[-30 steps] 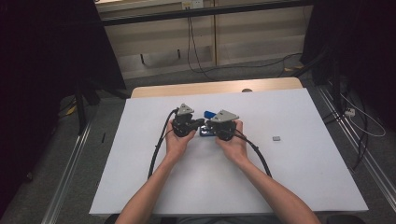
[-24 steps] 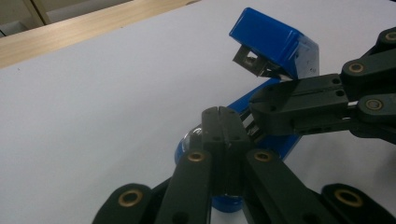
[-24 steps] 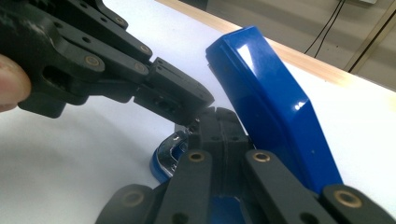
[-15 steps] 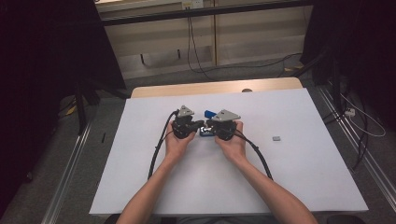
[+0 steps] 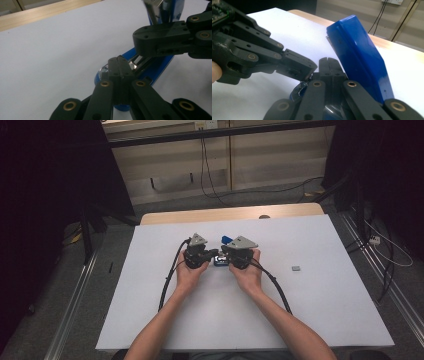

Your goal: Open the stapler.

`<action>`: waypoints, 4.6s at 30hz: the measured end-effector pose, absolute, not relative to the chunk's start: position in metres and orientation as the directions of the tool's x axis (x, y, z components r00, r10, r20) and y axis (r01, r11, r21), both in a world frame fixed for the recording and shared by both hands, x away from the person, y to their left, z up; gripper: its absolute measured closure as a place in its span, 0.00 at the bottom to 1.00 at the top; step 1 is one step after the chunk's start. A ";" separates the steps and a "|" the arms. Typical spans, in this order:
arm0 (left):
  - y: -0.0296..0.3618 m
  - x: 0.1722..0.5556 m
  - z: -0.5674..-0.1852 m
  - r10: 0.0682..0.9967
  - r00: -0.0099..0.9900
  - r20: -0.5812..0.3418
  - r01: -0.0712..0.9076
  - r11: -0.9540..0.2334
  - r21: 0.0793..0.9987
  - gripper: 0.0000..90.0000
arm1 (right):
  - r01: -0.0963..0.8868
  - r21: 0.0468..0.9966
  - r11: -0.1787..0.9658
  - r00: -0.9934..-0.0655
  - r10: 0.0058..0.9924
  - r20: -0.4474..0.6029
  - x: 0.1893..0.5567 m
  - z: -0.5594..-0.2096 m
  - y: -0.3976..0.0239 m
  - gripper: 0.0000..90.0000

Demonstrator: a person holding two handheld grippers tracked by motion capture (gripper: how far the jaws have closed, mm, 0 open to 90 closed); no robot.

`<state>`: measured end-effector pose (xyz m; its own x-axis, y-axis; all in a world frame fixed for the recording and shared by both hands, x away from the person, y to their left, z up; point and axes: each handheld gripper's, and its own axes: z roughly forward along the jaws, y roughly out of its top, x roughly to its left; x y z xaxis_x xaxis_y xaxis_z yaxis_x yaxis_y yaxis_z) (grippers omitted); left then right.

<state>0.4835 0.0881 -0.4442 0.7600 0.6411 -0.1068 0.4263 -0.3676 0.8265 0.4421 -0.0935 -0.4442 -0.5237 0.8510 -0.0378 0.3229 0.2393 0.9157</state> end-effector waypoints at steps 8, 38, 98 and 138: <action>0.088 0.483 -0.444 0.641 0.761 -0.101 0.423 -0.372 0.826 1.00 | 0.308 0.923 0.231 -0.514 0.856 -0.043 0.441 -0.443 -0.097 1.00; 0.087 0.482 -0.444 0.644 0.761 -0.079 0.410 -0.383 0.828 1.00 | 0.301 0.928 0.220 -0.461 0.885 -0.060 0.437 -0.430 -0.116 1.00; 0.087 0.481 -0.444 0.641 0.765 -0.070 0.402 -0.389 0.829 1.00 | 0.309 0.935 0.175 -0.397 0.917 -0.041 0.426 -0.422 -0.164 1.00; 0.087 0.481 -0.443 0.644 0.762 -0.069 0.404 -0.389 0.828 1.00 | 0.360 0.907 0.217 -0.354 0.932 -0.082 0.415 -0.429 -0.217 1.00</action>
<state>0.4807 0.0866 -0.4434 0.7618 0.6441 -0.0692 0.4044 -0.3894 0.8275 0.4148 -0.2165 -0.4291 -0.3542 0.9315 -0.0823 0.3601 0.2171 0.9073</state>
